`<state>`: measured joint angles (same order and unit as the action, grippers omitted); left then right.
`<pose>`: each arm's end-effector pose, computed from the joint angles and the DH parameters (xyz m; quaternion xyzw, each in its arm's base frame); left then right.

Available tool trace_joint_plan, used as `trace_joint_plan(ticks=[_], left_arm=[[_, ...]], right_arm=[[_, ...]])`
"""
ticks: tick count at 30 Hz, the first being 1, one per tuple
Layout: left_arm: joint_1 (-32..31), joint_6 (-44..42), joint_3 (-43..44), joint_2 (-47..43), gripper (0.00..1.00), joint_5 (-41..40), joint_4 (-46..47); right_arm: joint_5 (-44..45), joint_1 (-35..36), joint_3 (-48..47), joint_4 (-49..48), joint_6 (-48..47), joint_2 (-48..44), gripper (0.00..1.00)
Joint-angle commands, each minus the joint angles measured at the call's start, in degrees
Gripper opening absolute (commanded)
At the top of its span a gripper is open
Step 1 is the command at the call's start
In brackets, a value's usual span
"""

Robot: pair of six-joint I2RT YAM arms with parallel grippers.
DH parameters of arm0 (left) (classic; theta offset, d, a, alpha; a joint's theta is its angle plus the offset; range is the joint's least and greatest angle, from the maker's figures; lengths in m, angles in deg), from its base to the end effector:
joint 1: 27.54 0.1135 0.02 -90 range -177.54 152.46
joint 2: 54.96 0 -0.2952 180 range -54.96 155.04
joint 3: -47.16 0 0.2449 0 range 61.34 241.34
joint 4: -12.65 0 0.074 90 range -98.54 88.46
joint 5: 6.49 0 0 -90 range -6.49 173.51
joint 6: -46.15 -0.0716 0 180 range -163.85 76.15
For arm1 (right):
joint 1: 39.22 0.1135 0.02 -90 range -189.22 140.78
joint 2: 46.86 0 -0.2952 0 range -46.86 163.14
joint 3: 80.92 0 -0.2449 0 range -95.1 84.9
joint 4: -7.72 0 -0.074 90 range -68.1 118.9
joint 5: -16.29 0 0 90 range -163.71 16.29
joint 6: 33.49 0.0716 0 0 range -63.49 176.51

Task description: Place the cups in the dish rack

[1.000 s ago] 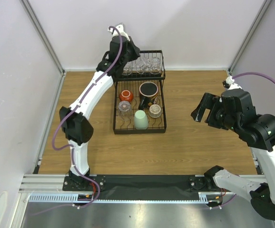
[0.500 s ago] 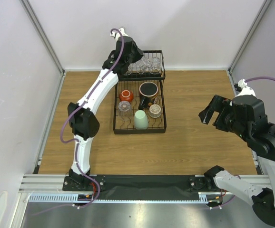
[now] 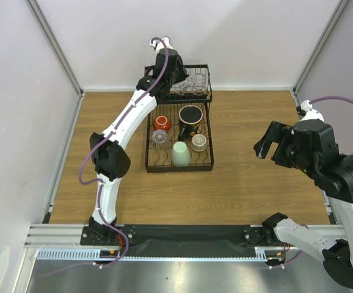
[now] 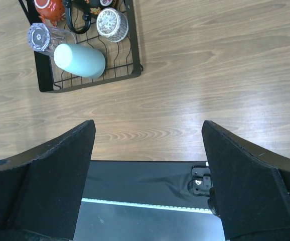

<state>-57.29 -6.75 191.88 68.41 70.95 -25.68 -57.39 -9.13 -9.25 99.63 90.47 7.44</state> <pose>0.4836 -0.2584 0.4072 -0.1162 0.7931 -0.2524 0.5420 0.1003 0.0348 0.4638 0.0923 0.8866 0.1225 0.4363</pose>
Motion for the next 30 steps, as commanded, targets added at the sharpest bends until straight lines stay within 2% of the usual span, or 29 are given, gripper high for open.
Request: trace_joint_plan(ticks=[1, 4, 13, 30], left_arm=[[-1.2, -5.7, 3.0, -0.7, 0.0, -4.4, -1.6], [-1.7, -9.0, 3.4, -0.4, 0.0, -5.0, -1.0], [-1.7, -7.2, 3.1, 0.6, 0.0, -3.0, -1.2], [-1.4, -7.7, 3.5, 1.2, 0.0, -5.7, -3.5]], right_arm=[[1.5, -0.3, -1.0, 1.5, -1.0, -0.6, 0.93], [1.8, -0.3, -0.9, 1.6, -1.1, -1.0, 0.93], [1.9, -0.3, -0.9, 1.8, -1.2, -1.3, 0.93], [2.1, -0.5, -0.8, 1.9, -1.5, -1.2, 0.94]])
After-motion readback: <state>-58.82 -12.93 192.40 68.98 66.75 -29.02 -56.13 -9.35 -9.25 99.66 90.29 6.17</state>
